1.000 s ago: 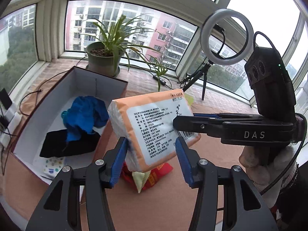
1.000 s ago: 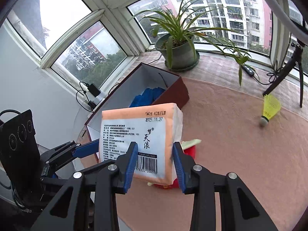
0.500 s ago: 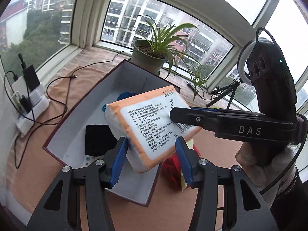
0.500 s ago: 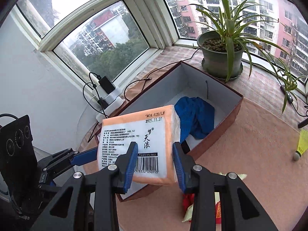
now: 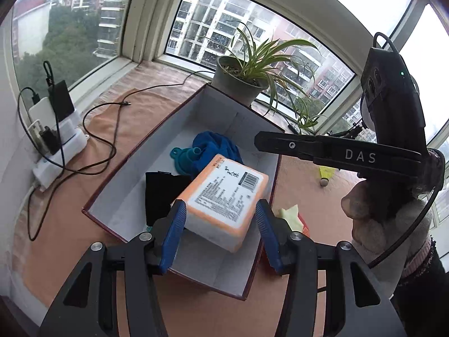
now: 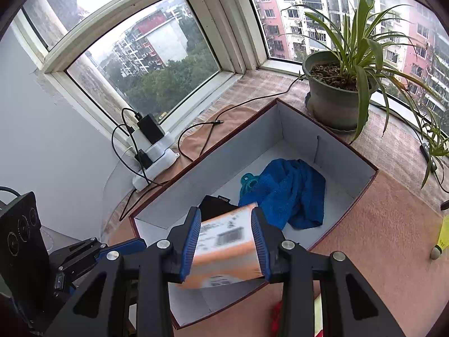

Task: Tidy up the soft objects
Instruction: 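Carry the tissue pack into the box and open both tools, then move both tools toward the red bag with the pale green cloth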

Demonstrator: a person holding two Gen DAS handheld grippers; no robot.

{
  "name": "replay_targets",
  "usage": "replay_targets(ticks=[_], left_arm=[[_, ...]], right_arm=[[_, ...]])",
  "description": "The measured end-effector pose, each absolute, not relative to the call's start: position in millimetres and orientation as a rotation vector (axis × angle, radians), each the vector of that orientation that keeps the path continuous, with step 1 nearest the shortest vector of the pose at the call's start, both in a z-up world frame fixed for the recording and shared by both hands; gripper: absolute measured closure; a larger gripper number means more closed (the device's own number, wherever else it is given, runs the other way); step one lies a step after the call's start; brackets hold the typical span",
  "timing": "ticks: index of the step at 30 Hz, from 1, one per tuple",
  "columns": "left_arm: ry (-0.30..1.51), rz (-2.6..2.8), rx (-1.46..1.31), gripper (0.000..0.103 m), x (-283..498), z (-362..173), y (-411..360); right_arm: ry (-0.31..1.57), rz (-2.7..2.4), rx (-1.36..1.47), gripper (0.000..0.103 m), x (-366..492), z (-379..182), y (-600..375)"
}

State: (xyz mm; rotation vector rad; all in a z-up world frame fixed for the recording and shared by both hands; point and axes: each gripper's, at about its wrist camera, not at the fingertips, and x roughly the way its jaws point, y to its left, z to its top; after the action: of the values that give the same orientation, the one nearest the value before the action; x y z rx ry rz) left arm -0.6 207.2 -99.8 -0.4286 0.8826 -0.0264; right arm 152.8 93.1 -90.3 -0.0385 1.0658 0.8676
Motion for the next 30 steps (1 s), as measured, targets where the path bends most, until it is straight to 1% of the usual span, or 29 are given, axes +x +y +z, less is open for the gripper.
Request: replay_targets(ticks=[4, 15, 22, 30], left_arm=[[0.867, -0.022, -0.433, 0.053, -5, -96, 208], [0.864, -0.084, -0.428, 0.053, -8, -95, 177], [0.875, -0.153, -0.398, 0.053, -11, -94, 137], [0.954, -0.237, -0.385, 0.053, -20, -122, 84]], right_arm=[[1.05, 0.865, -0.026, 0.065, 153, -85, 79], [1.049, 0.799, 0.005, 0.065, 153, -93, 6], [1.092, 0.727, 0.036, 0.065, 152, -118, -52], [1.194, 0.688, 0.097, 0.065, 146, -164, -106]])
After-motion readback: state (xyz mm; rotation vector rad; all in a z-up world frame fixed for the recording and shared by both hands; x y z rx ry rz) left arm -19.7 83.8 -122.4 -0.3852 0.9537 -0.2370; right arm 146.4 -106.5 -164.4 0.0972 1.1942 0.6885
